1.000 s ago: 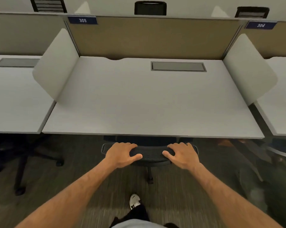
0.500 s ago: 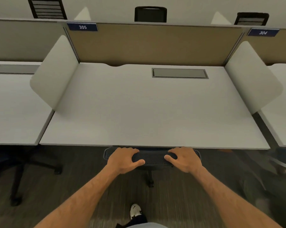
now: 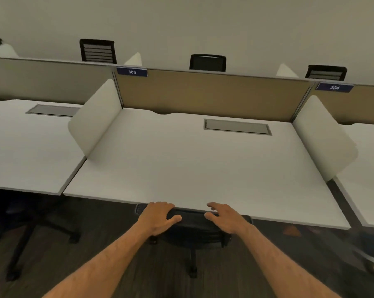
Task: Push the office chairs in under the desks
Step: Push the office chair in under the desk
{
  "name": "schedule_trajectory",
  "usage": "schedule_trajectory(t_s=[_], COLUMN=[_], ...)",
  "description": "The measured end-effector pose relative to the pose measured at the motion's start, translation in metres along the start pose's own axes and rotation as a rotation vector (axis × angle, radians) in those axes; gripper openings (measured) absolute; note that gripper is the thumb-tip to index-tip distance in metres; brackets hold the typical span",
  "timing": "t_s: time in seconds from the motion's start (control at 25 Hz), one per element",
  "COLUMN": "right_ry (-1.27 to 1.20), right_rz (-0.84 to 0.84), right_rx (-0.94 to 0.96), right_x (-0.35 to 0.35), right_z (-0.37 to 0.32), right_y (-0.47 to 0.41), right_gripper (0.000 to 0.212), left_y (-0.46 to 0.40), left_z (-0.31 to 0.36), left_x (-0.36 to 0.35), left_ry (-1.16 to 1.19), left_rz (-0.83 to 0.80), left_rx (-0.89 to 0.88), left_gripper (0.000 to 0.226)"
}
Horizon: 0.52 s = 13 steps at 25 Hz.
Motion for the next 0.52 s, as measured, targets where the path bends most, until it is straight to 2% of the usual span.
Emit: schedule_trajectory(t_s=[0.32, 0.52], right_ry=[0.038, -0.015], right_rz=[-0.008, -0.048], right_rx=[0.417, 0.659], right_x=[0.007, -0.057], right_z=[-0.11, -0.21], right_y=[0.028, 0.043], right_gripper=[0.062, 0.061], left_y=[0.142, 0.28], left_z=[-0.043, -0.073], left_x=[0.063, 0.053], left_ry=[0.274, 0.371], left_rz=[0.35, 0.487], left_rx=[0.34, 0.573], left_gripper=[0.071, 0.066])
Point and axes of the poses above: each hand's wrist, its own y-axis away from the middle knuckle, its own x-axis out of the back of the hand, z = x × y, the point moved 8 cm from there along -y, towards the middle knuckle, and after that the axes turned 14 degrees about x, right-handed, at the moved point
